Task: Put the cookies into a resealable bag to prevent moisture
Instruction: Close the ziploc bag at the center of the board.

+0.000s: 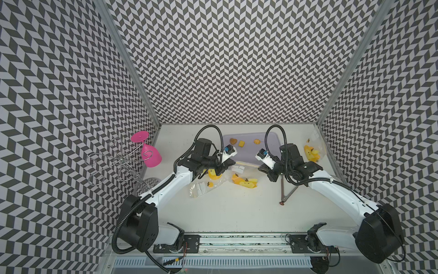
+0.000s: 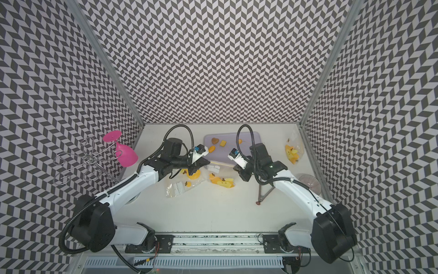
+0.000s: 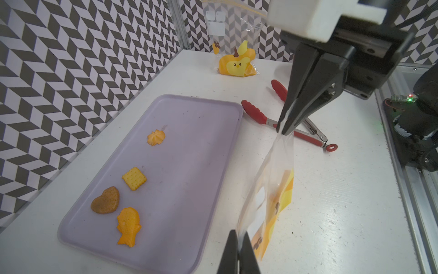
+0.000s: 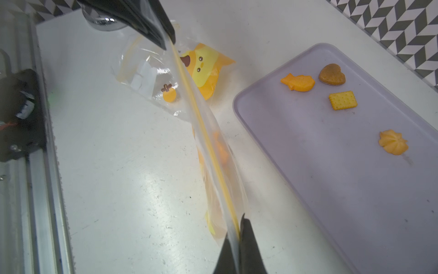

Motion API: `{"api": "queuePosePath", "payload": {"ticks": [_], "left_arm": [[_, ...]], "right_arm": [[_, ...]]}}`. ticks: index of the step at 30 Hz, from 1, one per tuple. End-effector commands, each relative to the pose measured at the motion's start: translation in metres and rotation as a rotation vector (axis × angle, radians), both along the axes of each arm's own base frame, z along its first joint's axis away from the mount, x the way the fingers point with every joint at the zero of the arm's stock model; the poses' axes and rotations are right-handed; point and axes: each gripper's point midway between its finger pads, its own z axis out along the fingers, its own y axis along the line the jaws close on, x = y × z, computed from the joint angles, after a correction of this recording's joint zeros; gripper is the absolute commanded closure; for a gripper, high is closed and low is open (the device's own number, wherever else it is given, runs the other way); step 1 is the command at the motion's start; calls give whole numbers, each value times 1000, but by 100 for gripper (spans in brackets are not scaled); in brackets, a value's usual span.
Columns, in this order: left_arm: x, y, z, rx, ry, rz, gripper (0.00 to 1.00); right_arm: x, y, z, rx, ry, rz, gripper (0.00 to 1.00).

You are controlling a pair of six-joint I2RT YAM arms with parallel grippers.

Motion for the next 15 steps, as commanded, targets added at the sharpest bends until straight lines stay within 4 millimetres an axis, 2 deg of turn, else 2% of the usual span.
{"api": "queuePosePath", "payload": {"ticks": [1, 2, 3, 4, 6, 7, 8, 9, 11, 12, 14, 15], "left_arm": [[5, 3, 17, -15, -50, 13, 100], [5, 2, 17, -14, -50, 12, 100], [5, 3, 17, -16, -48, 11, 100], [5, 3, 16, -15, -47, 11, 100], [5, 2, 16, -16, -45, 9, 100], [5, 2, 16, -17, -44, 10, 100], [5, 2, 16, -17, -44, 11, 100], [5, 2, 16, -18, -44, 10, 100], [5, 2, 16, -20, -45, 8, 100], [5, 1, 17, -21, -43, 6, 100], [5, 0, 18, -24, -40, 5, 100], [5, 0, 18, -25, -40, 4, 100]], "right_arm": [[1, -23, -5, -55, -2, -92, 79], [1, -27, -5, -66, -8, -112, 73], [-2, -28, -5, -67, -8, -111, 93], [-4, -28, -3, -59, -9, -104, 100], [-5, -27, 0, -47, -15, -97, 100], [-2, -28, 3, -49, -23, -113, 95], [0, -27, 5, -45, -33, -112, 84], [0, -22, 10, -23, -41, -90, 97], [-3, -7, 20, 36, -60, -7, 100], [-2, 1, 28, 70, -77, 32, 93], [-3, 17, 41, 135, -95, 112, 46], [-2, 26, 47, 156, -106, 148, 37]]}}
